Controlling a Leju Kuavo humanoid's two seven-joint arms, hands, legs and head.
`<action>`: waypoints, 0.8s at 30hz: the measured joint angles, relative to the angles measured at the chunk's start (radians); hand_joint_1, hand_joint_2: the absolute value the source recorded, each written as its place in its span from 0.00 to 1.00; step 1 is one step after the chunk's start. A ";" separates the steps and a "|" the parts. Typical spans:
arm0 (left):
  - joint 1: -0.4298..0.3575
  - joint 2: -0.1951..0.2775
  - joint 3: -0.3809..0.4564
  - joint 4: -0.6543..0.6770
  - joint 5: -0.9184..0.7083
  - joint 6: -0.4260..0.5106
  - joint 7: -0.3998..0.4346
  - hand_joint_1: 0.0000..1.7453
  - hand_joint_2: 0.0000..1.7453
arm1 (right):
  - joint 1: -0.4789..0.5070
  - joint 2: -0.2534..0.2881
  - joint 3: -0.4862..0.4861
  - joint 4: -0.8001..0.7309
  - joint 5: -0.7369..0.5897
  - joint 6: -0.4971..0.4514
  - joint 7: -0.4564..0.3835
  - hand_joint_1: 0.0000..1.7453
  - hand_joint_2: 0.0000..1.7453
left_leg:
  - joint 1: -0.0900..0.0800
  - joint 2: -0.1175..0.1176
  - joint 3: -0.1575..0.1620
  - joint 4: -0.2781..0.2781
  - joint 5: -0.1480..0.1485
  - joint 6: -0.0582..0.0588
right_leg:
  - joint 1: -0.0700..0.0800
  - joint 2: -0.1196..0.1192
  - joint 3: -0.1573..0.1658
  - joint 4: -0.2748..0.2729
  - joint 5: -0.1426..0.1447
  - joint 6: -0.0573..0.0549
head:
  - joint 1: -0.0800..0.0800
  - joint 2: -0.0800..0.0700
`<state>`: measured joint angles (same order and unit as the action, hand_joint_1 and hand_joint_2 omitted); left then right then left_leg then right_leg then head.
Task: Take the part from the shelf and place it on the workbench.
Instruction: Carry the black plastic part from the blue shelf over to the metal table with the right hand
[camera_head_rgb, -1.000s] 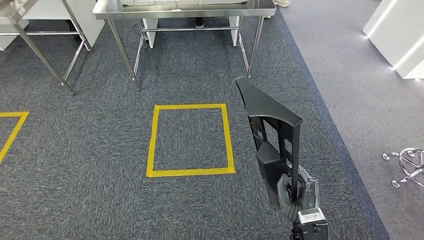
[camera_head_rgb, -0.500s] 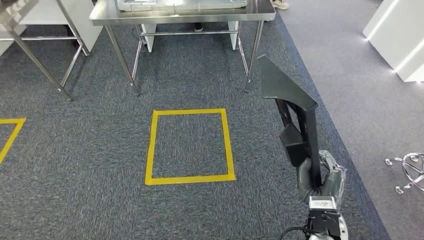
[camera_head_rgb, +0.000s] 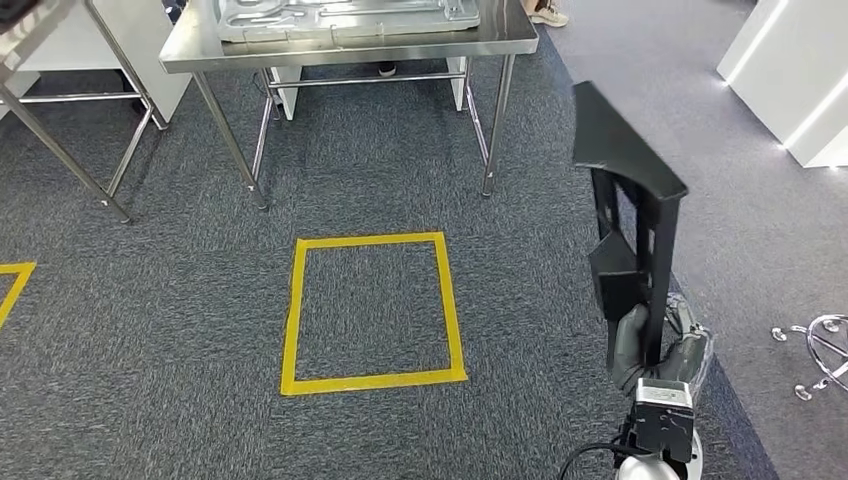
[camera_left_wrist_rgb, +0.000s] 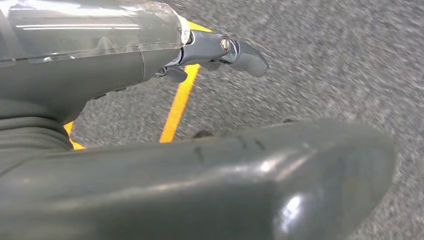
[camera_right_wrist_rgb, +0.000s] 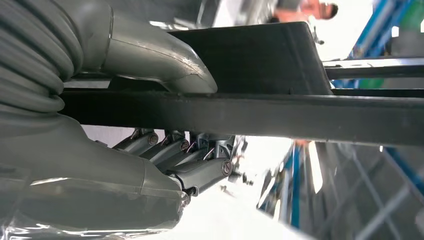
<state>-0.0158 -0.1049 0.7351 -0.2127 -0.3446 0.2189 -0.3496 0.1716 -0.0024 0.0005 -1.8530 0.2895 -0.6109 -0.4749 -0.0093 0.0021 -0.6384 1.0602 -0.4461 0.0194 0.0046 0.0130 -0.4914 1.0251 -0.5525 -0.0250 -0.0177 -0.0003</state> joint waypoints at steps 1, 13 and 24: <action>0.000 0.000 0.000 0.000 0.000 0.001 0.000 0.00 0.00 | -0.009 -0.001 0.000 0.001 -0.011 0.001 0.000 1.00 1.00 | -0.003 -0.002 0.003 -0.012 0.000 0.003 | -0.001 0.002 0.005 0.002 -0.001 0.007 | 0.000 0.000; -0.012 -0.005 0.001 0.000 -0.011 -0.005 0.016 0.00 0.00 | -0.316 -0.096 0.006 0.115 -0.113 0.236 0.108 1.00 1.00 | 0.022 -0.003 0.147 -0.058 -0.075 -0.001 | -0.040 -0.014 -0.185 0.109 0.052 0.075 | 0.000 0.000; -0.021 -0.007 0.021 0.000 0.004 0.002 0.028 0.00 0.00 | -0.569 -0.121 0.044 0.343 -0.143 0.371 0.154 1.00 1.00 | 0.028 -0.002 -0.020 0.225 -0.166 -0.045 | -0.026 -0.016 -0.093 0.004 0.078 0.012 | 0.001 0.000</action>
<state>-0.0365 -0.1115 0.7562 -0.2123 -0.3409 0.2211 -0.3216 -0.3974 -0.1237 0.0441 -1.5096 0.1462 -0.2396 -0.3210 0.0183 -0.0003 -0.6583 1.2848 -0.6125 -0.0253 -0.0218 -0.0030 -0.5849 1.0294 -0.4744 -0.0134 -0.0168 -0.0003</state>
